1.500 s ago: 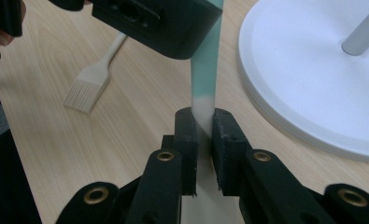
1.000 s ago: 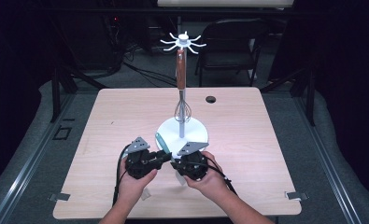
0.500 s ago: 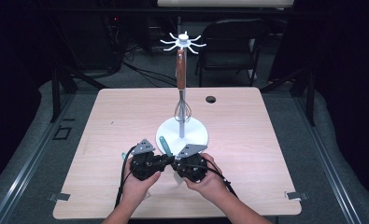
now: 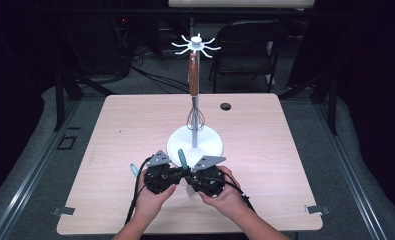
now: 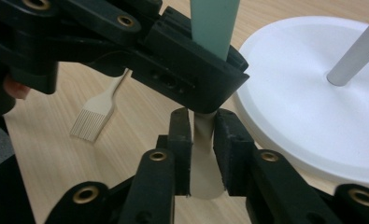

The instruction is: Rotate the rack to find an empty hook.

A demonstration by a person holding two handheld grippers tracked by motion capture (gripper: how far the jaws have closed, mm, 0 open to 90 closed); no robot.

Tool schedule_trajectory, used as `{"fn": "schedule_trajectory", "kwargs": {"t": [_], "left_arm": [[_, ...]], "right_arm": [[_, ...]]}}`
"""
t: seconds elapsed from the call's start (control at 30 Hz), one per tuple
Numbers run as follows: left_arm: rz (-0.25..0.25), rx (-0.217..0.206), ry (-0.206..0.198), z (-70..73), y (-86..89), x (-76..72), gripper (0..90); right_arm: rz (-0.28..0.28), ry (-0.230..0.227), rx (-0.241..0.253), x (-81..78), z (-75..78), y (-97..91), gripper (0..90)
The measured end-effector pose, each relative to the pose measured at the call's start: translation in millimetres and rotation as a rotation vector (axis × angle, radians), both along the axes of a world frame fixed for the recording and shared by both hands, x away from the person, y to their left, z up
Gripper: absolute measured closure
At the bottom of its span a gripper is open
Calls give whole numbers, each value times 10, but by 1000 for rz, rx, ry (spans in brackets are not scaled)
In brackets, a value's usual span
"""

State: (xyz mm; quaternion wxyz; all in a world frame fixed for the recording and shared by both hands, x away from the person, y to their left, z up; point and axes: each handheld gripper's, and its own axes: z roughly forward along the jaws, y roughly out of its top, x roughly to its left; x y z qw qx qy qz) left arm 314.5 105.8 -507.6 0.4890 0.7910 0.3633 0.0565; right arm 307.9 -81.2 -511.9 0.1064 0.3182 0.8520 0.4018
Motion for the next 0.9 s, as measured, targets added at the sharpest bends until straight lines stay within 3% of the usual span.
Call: {"fn": "schedule_trajectory", "kwargs": {"t": [0.23,0.57,0.9], "left_arm": [[0,-4,5,-13,-45,40,839],[-14,18,7,-25,-117,96,841],[-19,36,16,-8,-169,135,844]], "right_arm": [[-15,16,10,-34,-26,-131,711],[-57,65,-52,-33,-181,-404,655],[-94,94,-73,-32,-297,-576,602]]}}
